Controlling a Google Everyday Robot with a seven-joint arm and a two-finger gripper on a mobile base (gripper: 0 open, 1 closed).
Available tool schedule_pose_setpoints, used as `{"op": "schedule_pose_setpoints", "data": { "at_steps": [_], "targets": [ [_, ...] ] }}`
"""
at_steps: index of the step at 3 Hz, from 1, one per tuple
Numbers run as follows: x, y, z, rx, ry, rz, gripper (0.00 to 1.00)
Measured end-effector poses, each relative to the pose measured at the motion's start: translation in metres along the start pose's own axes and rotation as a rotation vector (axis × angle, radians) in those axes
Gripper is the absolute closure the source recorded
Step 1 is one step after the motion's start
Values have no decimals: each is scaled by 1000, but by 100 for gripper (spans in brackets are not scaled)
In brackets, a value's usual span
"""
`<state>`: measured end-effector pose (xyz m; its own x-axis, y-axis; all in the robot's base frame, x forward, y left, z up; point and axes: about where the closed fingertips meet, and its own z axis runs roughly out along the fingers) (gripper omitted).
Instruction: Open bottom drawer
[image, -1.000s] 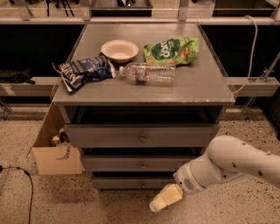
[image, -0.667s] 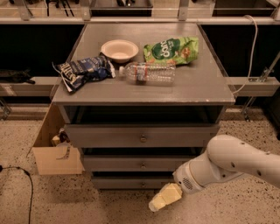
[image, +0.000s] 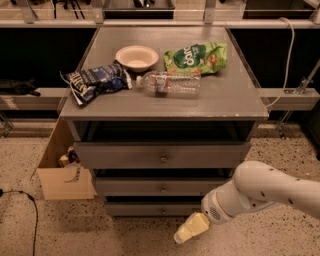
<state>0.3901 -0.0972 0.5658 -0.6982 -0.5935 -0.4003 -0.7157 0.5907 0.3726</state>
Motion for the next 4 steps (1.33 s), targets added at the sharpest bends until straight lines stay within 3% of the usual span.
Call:
{"op": "schedule_pose_setpoints", "data": {
  "at_steps": [1, 2, 3, 4],
  "targets": [
    [25, -29, 12, 21, -31, 37, 0],
    [36, -55, 20, -4, -73, 92, 0],
    [13, -100, 15, -15, -119, 140, 0],
    [13, -100, 15, -15, -119, 140, 0]
  ]
}}
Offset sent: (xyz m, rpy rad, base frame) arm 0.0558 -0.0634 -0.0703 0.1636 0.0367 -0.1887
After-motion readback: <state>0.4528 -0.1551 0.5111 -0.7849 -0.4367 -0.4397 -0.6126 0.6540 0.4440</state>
